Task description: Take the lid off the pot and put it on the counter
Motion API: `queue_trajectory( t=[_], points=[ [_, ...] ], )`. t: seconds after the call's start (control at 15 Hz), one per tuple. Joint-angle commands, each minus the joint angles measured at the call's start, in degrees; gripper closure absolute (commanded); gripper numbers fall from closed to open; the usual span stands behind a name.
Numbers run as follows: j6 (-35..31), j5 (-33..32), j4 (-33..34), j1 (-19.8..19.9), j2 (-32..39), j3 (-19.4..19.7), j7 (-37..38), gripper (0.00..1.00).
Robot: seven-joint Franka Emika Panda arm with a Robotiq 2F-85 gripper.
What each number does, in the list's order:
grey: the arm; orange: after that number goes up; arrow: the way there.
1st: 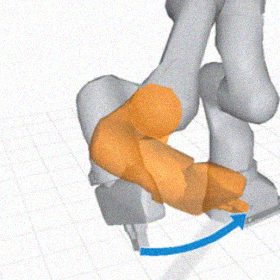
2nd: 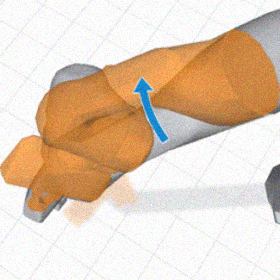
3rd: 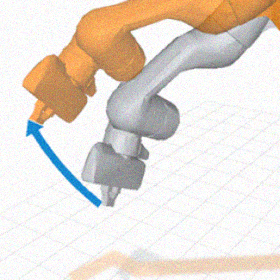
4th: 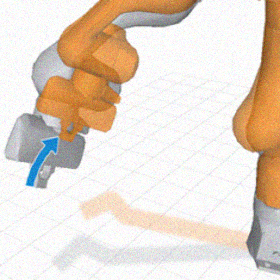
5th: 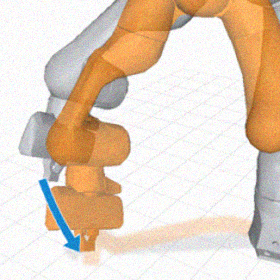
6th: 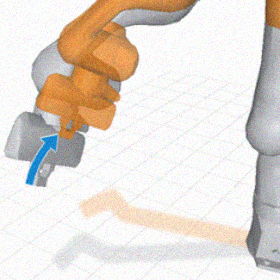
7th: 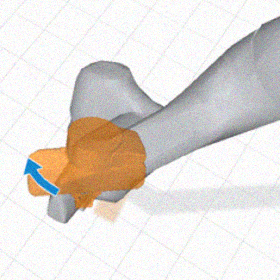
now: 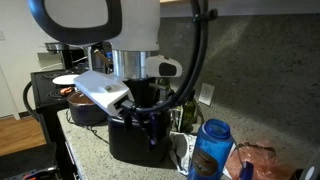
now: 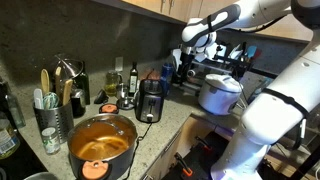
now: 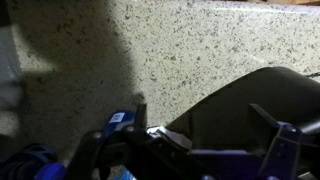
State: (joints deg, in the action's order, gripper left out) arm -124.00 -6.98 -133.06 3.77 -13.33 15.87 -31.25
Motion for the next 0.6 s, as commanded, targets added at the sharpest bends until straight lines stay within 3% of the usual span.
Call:
queue_trajectory(
  t=[0.0,0.53],
  points=[
    [0.1,0.3,0.1,1.2,0.1,-1.2,-0.2,0.00],
    [-1.3,1.3,0.4,-0.3,1.7,-3.2,-0.6,0.00]
  ],
)
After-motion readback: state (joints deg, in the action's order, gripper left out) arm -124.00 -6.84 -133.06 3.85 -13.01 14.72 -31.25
